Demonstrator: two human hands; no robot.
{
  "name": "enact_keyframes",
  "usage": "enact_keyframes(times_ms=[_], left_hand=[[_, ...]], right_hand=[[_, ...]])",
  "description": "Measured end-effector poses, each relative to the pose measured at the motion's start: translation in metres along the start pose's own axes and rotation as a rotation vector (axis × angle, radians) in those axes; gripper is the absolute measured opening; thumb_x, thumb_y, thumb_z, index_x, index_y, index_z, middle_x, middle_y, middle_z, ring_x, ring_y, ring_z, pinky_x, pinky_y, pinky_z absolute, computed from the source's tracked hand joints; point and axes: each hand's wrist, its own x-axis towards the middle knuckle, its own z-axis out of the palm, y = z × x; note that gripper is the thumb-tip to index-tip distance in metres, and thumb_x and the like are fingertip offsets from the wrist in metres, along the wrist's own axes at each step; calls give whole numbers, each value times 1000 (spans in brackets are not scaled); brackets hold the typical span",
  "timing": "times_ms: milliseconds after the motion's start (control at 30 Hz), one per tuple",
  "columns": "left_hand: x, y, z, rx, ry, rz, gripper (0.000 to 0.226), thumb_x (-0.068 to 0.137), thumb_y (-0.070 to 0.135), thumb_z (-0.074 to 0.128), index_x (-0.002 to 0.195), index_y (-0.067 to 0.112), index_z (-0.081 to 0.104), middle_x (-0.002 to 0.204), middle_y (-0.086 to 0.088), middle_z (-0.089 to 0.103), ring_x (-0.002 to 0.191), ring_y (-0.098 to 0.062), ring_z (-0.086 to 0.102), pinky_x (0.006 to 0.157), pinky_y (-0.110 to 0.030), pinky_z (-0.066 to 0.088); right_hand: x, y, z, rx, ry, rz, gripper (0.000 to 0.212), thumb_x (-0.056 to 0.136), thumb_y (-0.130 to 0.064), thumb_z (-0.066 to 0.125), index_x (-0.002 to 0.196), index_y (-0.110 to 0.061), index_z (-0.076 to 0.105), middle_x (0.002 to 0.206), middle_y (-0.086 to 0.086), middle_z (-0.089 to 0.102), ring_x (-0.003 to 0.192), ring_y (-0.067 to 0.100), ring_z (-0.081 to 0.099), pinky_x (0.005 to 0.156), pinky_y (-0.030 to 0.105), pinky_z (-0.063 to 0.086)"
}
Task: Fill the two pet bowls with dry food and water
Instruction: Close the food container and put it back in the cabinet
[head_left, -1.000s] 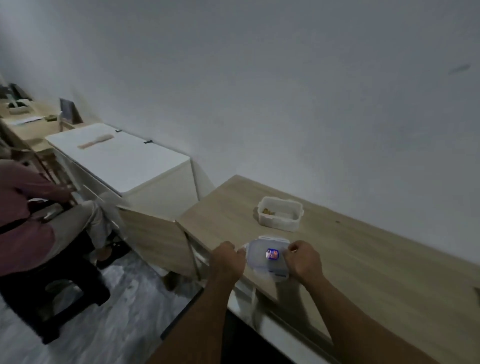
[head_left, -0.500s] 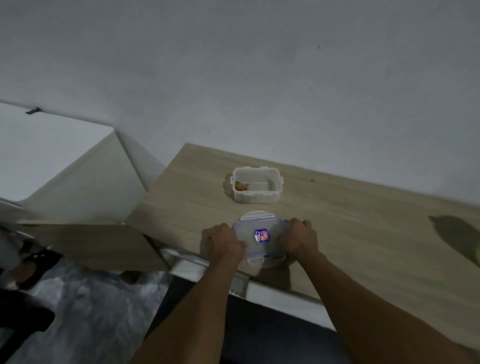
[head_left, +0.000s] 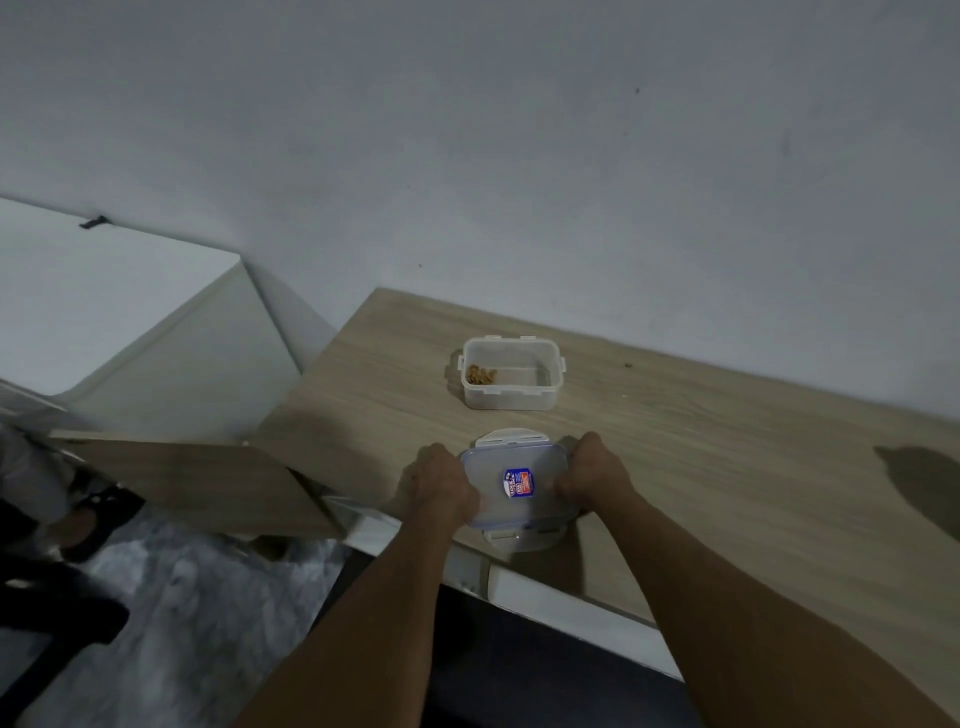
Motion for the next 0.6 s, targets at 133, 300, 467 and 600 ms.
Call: enact_keyframes(times_ms=[133,300,467,600], left_hand=[[-11,-4,-2,-62,33,69,54,78,13,75,122,8,44,124,-14,52,112,-30,57,91,-39,53],[-10,9,-30,-223,15,159,51,79,12,75,120,8,45,114,-12,55,102,-29,60,79,-38,55],[13,39,-70,-268,78,181,58,78,18,78,125,4,48,122,-16,60,110,-32,60,84,-35,49],[39,56,-88,-244,124,136,55,77,24,80,122,1,59,126,-17,62,117,-32,59,91,-34,48]], right_hand=[[-8,-2,-6,83,9,-49,62,80,-18,76,126,-4,38,125,22,55,118,41,55,87,43,54],[-10,-13,-27,195,40,-82,52,75,-11,76,114,-6,42,104,18,50,107,41,59,88,52,55],[3,-46,-56,315,120,-146,50,72,-10,80,107,-5,44,100,21,53,84,35,57,67,46,54],[21,-72,-65,325,179,-87,50,69,-15,85,101,2,51,90,19,57,77,32,59,65,39,53]])
